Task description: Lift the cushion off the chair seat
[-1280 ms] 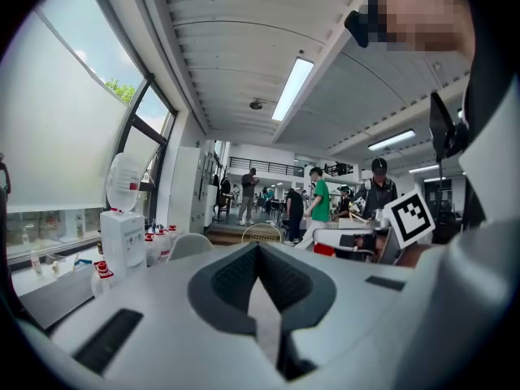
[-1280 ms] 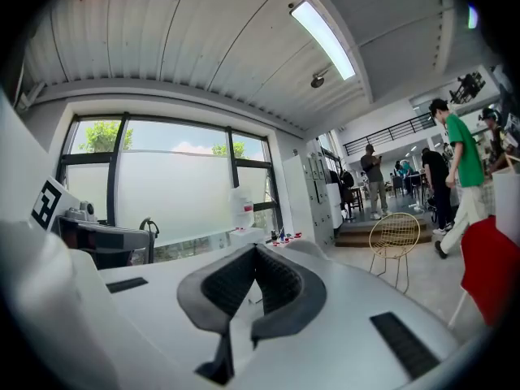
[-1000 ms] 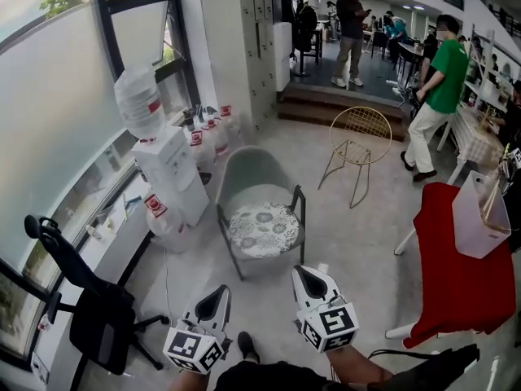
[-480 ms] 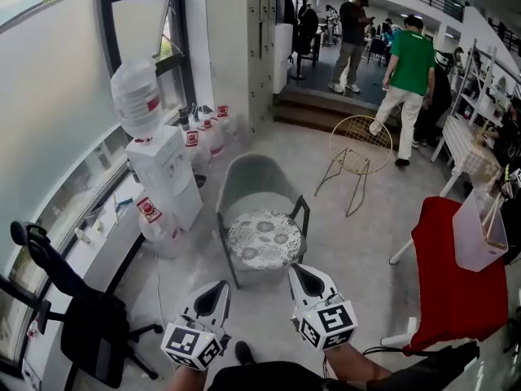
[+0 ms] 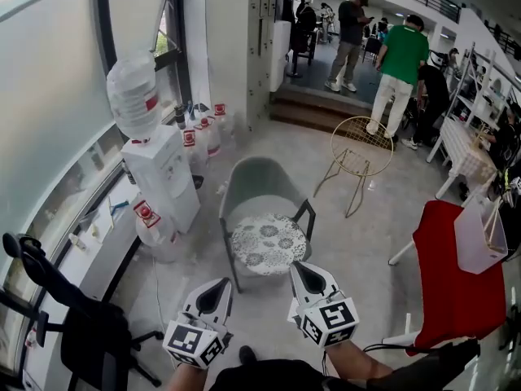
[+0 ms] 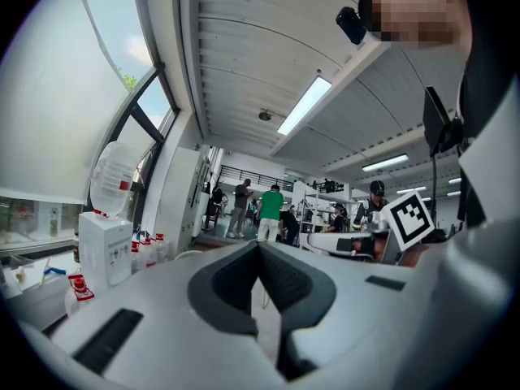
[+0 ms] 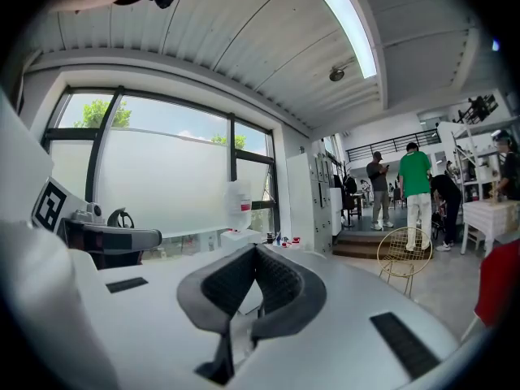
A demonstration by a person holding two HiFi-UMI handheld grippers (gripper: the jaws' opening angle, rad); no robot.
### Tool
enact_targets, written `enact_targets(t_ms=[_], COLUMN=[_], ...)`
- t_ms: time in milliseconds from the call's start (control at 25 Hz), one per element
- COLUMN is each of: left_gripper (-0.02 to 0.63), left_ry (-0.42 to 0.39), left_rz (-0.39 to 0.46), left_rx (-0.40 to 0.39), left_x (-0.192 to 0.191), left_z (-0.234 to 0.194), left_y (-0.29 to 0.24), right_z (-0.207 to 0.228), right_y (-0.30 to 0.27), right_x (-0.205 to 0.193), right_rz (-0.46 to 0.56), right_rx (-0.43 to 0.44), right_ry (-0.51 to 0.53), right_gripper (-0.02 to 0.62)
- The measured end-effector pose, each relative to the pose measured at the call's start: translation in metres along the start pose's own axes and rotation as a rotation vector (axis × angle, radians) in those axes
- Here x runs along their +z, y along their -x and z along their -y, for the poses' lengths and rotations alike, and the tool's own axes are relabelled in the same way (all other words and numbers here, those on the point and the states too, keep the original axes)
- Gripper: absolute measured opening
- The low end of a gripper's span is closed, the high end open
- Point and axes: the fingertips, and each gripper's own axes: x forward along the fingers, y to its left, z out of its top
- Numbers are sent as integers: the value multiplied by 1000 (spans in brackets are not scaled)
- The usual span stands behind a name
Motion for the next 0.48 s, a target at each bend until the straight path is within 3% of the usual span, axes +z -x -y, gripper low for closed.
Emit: enact_targets(t_ms=[480], left_gripper=[8], left_ry=[15], left_rz=[-11], left_rx=[-35], left_x=[0], left_z=[-34], left_y=[-23], right_z=[8], right_y=[-37], right_x=[5], right_rz=[-2], right_rx=[-32], right_ry=[-5], right_gripper=[6])
